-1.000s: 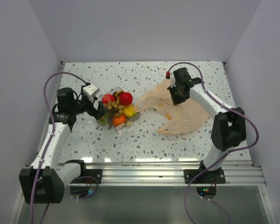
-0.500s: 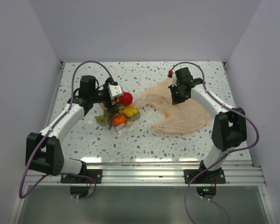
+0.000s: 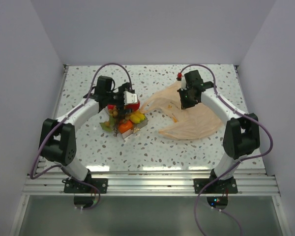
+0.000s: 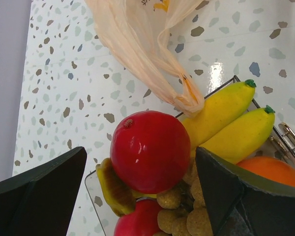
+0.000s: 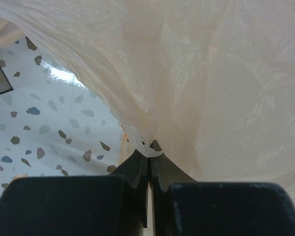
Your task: Place the fake fruits into the plastic bag and tie a complex knot
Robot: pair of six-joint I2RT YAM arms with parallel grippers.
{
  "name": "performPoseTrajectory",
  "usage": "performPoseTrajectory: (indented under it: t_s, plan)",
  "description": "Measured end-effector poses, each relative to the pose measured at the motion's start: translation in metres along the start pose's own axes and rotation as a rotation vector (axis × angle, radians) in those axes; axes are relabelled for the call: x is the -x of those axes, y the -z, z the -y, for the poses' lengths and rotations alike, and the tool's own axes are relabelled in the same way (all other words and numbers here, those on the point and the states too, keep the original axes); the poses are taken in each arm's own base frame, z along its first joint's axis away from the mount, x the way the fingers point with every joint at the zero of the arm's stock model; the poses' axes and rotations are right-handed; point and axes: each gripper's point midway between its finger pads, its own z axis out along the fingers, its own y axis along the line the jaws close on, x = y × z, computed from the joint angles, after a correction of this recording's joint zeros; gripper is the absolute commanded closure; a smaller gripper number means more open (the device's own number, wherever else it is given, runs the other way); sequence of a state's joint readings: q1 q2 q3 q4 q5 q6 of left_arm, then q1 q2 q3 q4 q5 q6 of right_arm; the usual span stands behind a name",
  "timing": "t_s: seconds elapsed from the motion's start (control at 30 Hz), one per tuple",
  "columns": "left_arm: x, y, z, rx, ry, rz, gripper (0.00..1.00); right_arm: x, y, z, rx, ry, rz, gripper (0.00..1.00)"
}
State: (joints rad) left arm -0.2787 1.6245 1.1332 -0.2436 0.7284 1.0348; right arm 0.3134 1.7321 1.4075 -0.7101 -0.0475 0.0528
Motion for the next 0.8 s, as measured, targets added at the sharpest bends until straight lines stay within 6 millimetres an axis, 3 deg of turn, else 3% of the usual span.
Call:
performPoseTrajectory:
  t_s: [0.47,0.8]
  plan:
    - [-0.022,-0.019,0.012,-0.070,0.046,-0.044,0.10,0.000,-0.004,0.000,0.003,0.000,-0.009,1.00]
    - [-0.023,-0.022,0.014,-0.085,0.041,-0.076,0.39,0.001,-0.002,-0.006,0.035,0.000,-0.009,1.00]
